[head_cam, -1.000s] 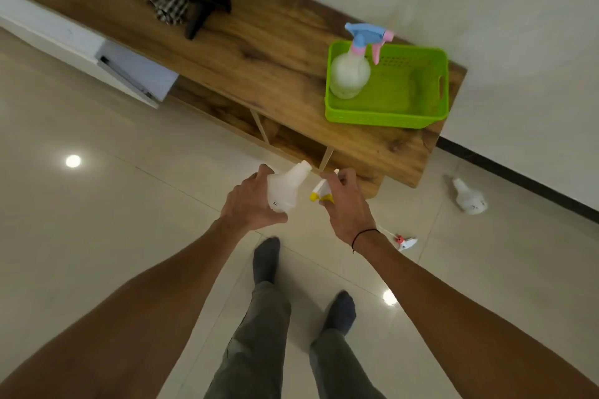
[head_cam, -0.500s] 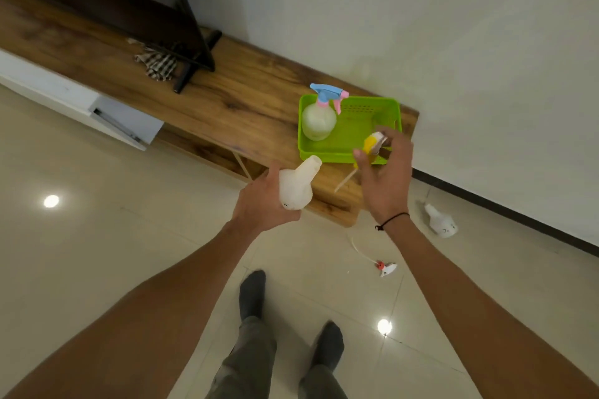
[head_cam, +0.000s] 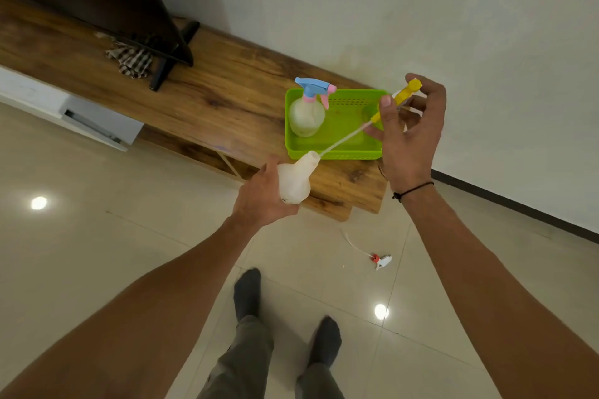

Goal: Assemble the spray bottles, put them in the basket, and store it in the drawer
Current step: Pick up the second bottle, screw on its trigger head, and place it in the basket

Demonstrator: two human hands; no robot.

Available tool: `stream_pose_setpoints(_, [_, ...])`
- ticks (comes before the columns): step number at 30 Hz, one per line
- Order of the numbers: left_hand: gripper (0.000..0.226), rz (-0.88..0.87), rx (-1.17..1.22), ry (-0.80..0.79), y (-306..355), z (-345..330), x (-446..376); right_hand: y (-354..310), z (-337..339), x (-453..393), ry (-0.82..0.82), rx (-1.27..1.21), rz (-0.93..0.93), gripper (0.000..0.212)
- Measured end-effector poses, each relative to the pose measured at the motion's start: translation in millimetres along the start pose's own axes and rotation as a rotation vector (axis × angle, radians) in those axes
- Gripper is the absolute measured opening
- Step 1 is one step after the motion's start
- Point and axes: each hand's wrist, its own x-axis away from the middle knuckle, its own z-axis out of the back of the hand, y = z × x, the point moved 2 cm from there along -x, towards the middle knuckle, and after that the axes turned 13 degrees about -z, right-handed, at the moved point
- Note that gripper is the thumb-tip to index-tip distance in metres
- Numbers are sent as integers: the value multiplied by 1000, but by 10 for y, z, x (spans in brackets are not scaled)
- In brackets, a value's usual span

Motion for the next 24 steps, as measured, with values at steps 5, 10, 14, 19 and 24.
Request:
stream_pose_setpoints(5, [101, -6, 5, -19, 14, -21, -32, 36, -83, -11, -71, 57, 27, 46])
stream_pose_setpoints(10, [100, -11, 22, -17, 37, -70, -28, 156, -174, 7, -99, 143, 45, 40])
stream_pose_setpoints(14, [100, -15, 47, -1, 63, -88, -57, 323, -226, 42, -104, 187, 15, 35])
stream_pose_setpoints(19, [100, -43, 50, 12, 122, -126, -78, 527, -231, 71, -167, 190, -40, 34])
stream_pose_setpoints(24, [100, -55, 62, 38, 191, -158, -110, 648, -228, 63, -160, 179, -95, 41])
